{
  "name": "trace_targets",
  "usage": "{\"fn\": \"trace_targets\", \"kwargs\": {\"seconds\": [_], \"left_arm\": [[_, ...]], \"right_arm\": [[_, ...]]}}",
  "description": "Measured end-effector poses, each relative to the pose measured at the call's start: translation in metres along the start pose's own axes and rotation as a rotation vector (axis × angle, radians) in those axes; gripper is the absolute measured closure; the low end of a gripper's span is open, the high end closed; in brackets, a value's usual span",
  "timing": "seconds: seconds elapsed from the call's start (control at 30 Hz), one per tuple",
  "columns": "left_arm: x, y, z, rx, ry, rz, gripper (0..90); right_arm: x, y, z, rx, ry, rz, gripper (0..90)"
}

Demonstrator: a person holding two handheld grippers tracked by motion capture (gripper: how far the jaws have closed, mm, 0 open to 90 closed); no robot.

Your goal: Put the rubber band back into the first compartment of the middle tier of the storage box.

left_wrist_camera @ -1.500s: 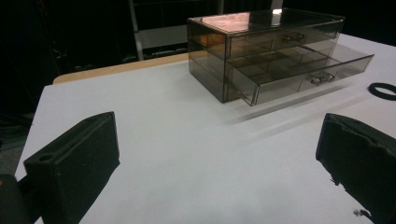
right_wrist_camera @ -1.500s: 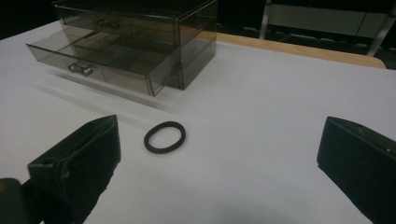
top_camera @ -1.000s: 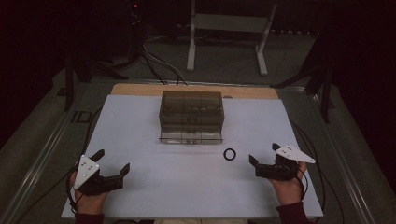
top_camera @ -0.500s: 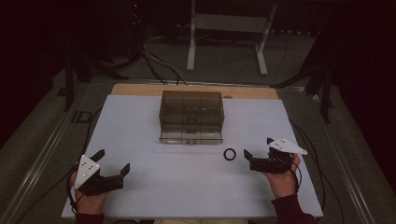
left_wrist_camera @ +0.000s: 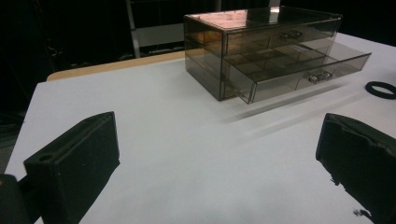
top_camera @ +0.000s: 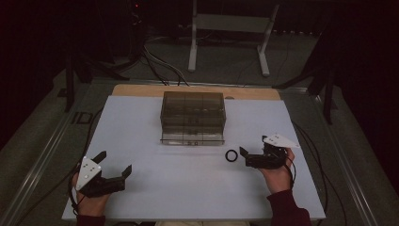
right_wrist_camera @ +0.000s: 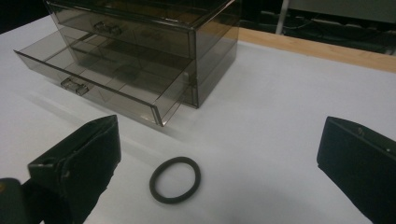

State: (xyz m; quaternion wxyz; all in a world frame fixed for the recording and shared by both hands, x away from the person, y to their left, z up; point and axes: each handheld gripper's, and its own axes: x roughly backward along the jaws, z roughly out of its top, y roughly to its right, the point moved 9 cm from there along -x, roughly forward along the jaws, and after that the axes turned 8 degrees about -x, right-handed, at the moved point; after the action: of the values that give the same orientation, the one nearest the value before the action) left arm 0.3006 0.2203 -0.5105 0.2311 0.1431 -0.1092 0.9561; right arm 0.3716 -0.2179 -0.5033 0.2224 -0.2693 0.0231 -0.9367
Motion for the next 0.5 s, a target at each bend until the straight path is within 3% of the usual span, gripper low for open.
{"fn": "trace_targets", "kwargs": {"seconds": [0.5], "left_arm": [[0.0, 0.001, -0.001, -0.002, -0.002, -0.002, 0.2]], "right_arm": [[-0.022, 0.002, -0.008, -0.003, -0.075, -0.006, 0.6]]}}
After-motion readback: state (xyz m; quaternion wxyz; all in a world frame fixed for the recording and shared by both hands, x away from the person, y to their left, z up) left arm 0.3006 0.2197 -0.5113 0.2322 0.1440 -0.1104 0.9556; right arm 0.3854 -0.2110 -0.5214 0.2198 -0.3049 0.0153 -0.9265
